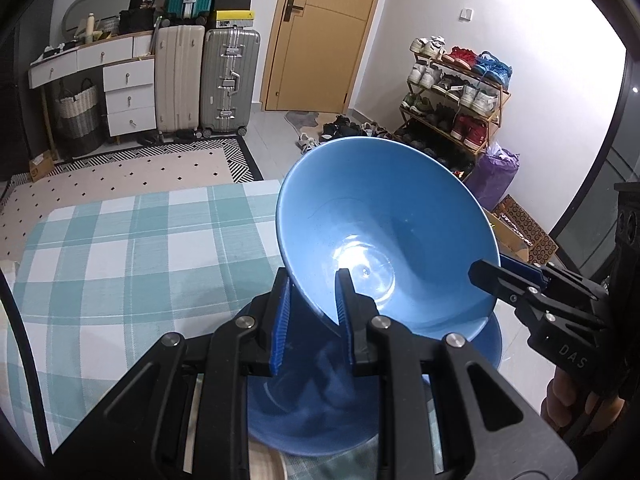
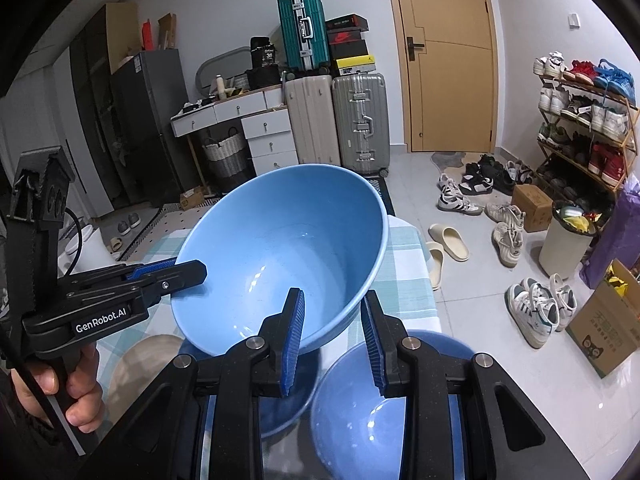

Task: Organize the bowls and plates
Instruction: 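Lift and carry the held blue bowls toward the other bowls with both tools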

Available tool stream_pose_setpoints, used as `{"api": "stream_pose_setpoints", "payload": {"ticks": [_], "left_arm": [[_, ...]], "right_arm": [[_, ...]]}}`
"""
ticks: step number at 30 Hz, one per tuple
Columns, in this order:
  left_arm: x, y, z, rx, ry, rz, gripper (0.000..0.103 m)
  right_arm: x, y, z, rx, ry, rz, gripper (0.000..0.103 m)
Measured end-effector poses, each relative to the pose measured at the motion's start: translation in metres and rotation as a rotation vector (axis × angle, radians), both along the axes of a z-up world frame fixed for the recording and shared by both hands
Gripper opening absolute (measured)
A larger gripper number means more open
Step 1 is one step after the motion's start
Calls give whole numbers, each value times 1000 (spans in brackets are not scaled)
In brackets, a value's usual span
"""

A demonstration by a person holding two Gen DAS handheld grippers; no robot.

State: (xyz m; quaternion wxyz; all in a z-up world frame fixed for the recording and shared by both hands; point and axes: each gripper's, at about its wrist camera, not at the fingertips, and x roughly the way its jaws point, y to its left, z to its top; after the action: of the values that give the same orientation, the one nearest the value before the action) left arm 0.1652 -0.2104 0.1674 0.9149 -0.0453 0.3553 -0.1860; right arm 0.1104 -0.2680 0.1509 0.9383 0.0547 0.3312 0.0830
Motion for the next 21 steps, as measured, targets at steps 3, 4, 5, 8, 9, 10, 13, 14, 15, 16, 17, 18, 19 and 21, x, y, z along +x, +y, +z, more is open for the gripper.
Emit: {"api": "stream_pose_setpoints", "payload": {"ticks": [3, 4, 5, 8, 9, 10, 13, 14, 15, 16, 17, 18, 19, 21], "left_arm": [[-8, 5, 1, -2, 2, 0, 18], [-12, 7, 1, -2, 2, 1, 18], [-15, 7, 1, -2, 2, 2, 18], [-26, 13, 0, -3, 3, 10, 18], [-32, 15, 0, 0, 4, 12, 18], [-33, 15, -2, 2, 5, 14, 18], [-42, 20, -6, 11, 9, 20, 18], [-44, 21, -7, 10, 11, 23, 18], [-48, 23, -8, 11, 11, 25, 18], [-51, 24, -9, 13, 12, 28, 18], [-48, 23, -11, 14, 14, 31, 18], [-50, 24, -12, 15, 15, 34, 18], [-51, 25, -14, 17, 16, 36, 18], [-54, 26, -17, 19, 19, 40, 18]], "right_arm": [[-7, 4, -1, 5, -3, 7, 30], [-8, 6, -1, 6, -4, 11, 30], [-10, 7, -1, 7, -4, 13, 30], [-17, 12, -4, 10, -2, 22, 30], [-17, 15, -4, 10, 0, 25, 30], [-19, 17, -5, 13, 2, 28, 30], [-24, 22, -9, 9, 5, 37, 30], [-25, 24, -10, 9, 7, 40, 30], [-26, 25, -11, 10, 8, 42, 30], [-28, 27, -12, 11, 10, 46, 30], [-29, 29, -14, 11, 12, 49, 30], [-29, 30, -16, 12, 14, 51, 30], [-30, 30, -17, 12, 16, 53, 30], [-32, 33, -20, 10, 19, 58, 30]]}}
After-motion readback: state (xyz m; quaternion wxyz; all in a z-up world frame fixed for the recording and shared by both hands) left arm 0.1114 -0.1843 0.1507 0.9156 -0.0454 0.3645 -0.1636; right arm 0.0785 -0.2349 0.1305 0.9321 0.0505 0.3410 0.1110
